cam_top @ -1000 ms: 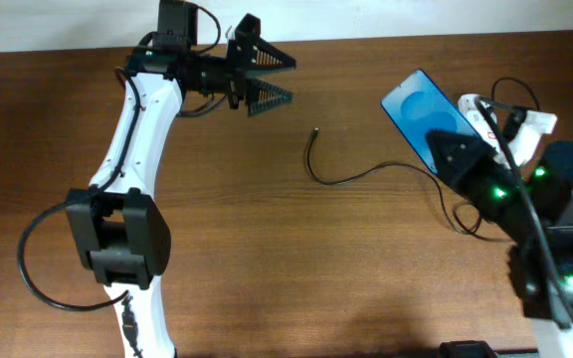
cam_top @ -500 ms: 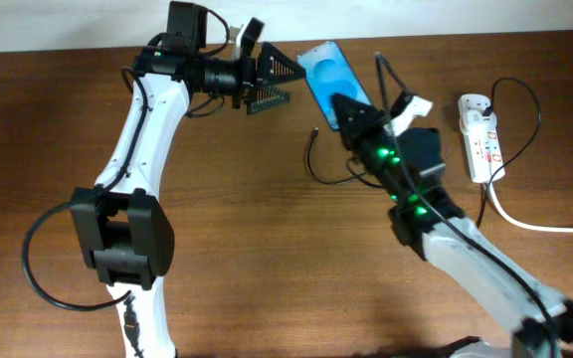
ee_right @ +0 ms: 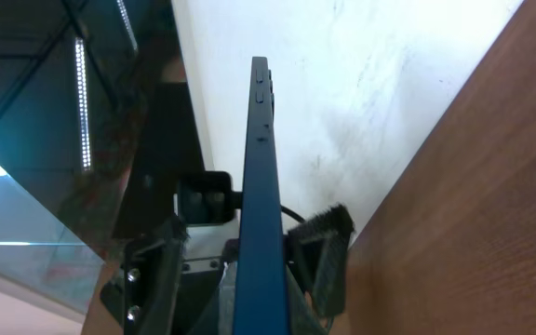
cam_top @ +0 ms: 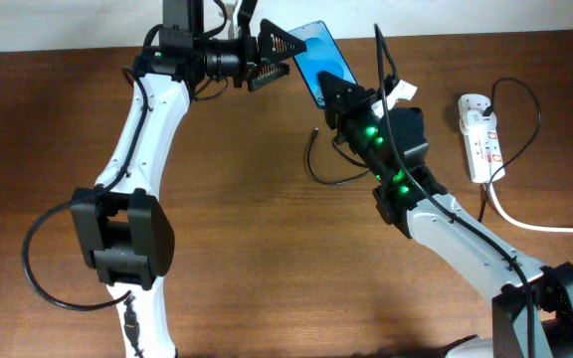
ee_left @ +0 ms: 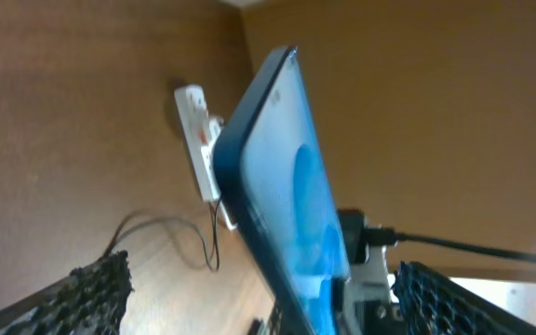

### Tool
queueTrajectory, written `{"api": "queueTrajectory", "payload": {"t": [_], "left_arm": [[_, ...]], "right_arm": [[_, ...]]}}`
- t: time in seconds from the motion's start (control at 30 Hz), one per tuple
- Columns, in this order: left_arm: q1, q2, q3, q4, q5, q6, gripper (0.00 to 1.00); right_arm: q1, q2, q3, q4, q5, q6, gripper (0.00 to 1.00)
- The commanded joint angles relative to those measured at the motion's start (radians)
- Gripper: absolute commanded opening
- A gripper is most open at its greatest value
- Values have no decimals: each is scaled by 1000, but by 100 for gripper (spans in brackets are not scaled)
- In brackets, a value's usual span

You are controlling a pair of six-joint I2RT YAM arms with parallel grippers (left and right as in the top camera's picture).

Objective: Plug charger to phone and switch on socket

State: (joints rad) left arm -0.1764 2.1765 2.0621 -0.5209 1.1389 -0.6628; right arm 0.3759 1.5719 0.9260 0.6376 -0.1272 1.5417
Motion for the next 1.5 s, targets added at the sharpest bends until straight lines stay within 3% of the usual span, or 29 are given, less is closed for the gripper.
{"api": "queueTrajectory", "payload": {"t": [0.0,0.37,0.6,0.7,0.73,0.8,1.03,1.1,1.3,1.47], "left_arm": [[0,-11,1,92,-10,-113,96],[-87,-3,-1,267,26,-460,96],[-105,13,-1,304,11,-516,89],[-111,13,-1,304,-7,-523,70],[-112,13,-1,304,-15,-523,57],[-112,13,-1,304,-23,-523,40],[-111,13,-1,304,-13,-518,34],[-111,13,-1,304,-6,-518,21],[-111,13,-1,304,-6,-518,15],[-111,13,-1,304,-7,-518,0]], "right_arm": [[11,-11,34,9,23,12,4],[31,-11,35,0,79,12,4],[31,-11,35,-21,76,12,4],[35,-11,35,-21,76,12,4],[39,-11,35,-21,76,12,4],[50,-11,35,-21,77,11,4],[57,-11,35,-28,52,12,4],[57,-11,35,-37,33,12,4],[57,-11,35,-36,5,12,4],[57,-11,35,-36,0,12,4]]}}
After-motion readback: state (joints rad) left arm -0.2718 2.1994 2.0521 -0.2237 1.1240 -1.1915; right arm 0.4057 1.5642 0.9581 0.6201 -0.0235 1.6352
